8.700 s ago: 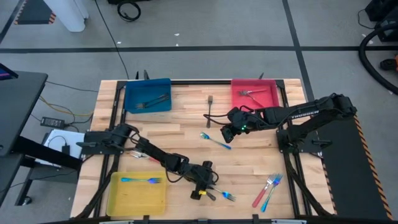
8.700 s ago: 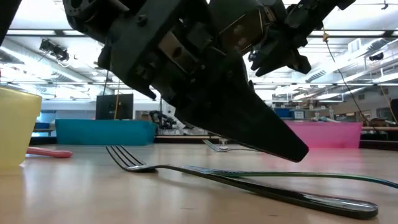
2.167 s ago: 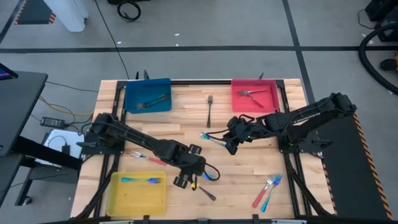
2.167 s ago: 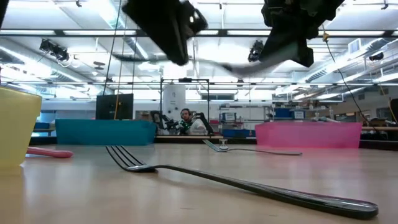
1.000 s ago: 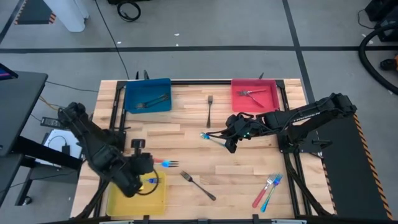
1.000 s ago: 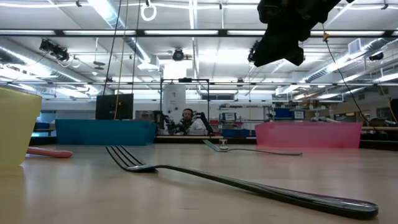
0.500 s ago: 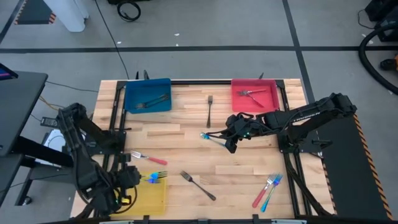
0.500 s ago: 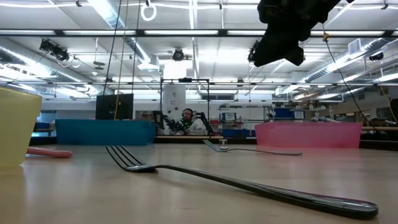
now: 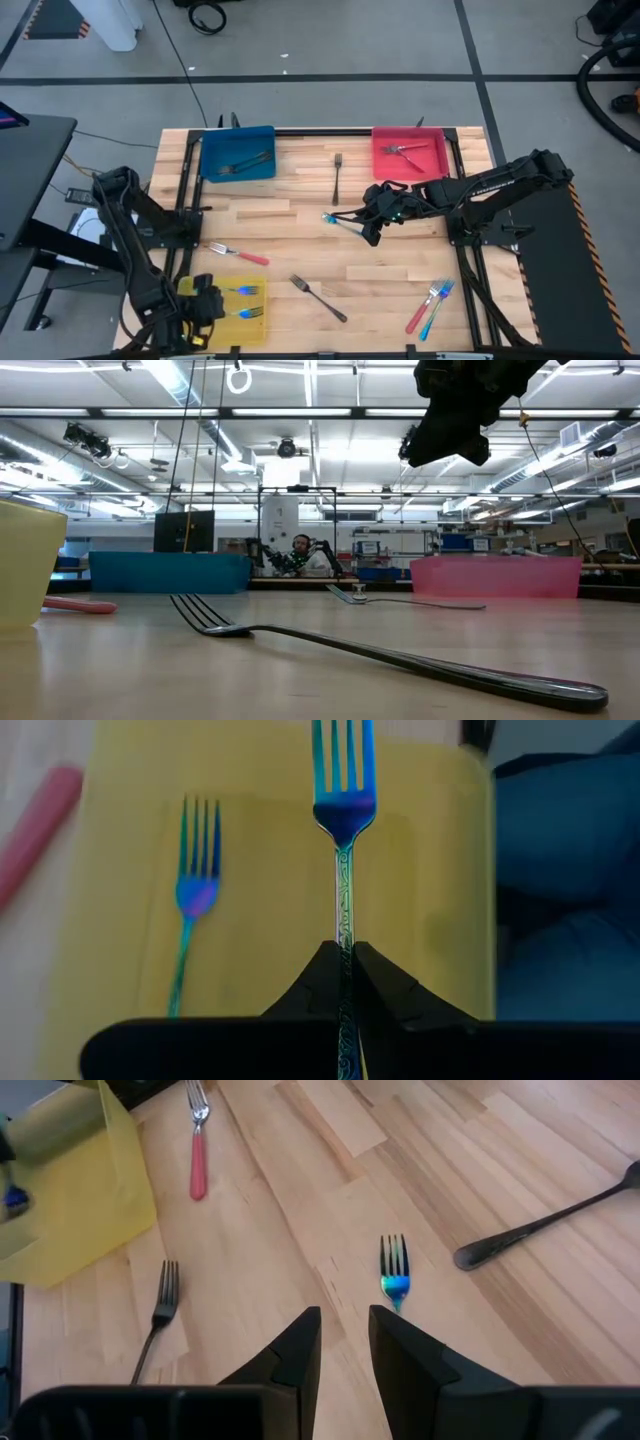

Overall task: Sort silverware by color (type)
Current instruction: Put the bottom left iridescent fork into the yellow bin, then put the top iridescent fork into the yellow bin

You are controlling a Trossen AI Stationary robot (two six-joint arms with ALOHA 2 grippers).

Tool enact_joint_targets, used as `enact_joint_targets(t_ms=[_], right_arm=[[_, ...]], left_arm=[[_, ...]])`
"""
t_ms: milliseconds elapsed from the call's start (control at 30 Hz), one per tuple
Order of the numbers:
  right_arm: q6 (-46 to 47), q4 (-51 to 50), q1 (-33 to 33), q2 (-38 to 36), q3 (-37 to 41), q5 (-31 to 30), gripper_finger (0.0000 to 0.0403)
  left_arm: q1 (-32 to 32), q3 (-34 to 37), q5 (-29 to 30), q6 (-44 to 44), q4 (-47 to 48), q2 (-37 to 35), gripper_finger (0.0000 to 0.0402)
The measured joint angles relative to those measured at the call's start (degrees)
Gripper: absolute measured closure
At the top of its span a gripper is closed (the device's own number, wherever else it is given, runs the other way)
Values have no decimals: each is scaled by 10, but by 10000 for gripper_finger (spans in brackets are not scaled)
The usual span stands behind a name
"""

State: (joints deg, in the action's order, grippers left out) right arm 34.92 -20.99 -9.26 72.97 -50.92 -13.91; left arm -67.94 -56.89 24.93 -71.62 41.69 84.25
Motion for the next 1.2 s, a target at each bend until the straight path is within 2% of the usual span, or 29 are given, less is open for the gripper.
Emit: enact_joint_targets(t_ms=[233,433,867,1100,1200], right_arm=[[0,0,0,0,0,0,307],[0,0,0,0,0,0,307],[30,0,0,0,0,4,307],[92,-16,-9,0,0,85,307],[90,-44,-23,0,0,86,307]], left_arm=[[-5,70,-28,-99,-5,0,385],[-6,114,-63,-146,-26,0,373],[2,122,-69,-130,-27,0,294],[33,122,-109,-126,-19,0,288],[47,122,-112,-102,-22,0,287]])
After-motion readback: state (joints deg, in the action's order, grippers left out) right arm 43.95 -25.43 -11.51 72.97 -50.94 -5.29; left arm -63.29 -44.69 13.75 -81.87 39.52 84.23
